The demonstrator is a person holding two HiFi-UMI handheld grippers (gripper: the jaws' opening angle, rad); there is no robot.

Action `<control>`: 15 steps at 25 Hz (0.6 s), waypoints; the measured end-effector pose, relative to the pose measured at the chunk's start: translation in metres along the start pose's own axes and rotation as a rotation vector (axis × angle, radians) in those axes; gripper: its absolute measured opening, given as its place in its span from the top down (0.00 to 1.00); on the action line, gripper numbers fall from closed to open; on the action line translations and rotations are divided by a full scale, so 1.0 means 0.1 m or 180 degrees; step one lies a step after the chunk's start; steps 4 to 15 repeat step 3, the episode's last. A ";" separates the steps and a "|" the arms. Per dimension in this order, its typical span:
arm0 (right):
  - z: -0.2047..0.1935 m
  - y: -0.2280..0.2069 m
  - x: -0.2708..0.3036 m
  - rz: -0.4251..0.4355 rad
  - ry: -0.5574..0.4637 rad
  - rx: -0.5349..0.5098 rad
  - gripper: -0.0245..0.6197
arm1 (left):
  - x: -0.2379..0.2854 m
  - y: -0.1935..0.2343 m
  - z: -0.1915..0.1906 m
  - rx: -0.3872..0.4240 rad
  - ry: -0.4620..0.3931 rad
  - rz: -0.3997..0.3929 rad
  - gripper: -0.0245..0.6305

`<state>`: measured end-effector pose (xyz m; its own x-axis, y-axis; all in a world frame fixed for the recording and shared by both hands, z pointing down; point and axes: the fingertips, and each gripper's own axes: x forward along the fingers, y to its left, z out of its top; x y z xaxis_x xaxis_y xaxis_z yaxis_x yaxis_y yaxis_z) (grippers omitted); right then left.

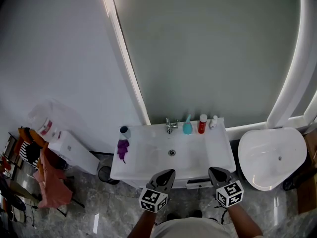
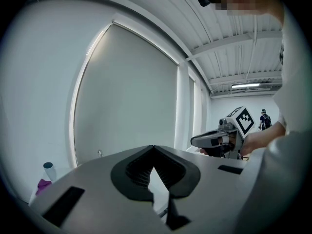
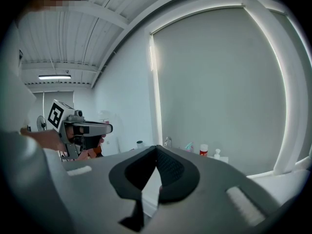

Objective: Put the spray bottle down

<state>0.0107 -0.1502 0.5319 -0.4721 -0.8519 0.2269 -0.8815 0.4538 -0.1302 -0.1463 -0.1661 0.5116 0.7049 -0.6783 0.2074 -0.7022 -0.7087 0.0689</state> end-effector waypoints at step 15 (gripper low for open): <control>0.03 -0.02 0.00 -0.0005 -0.0024 -0.0006 0.95 | 0.03 0.01 0.01 0.0004 -0.0002 -0.0003 0.95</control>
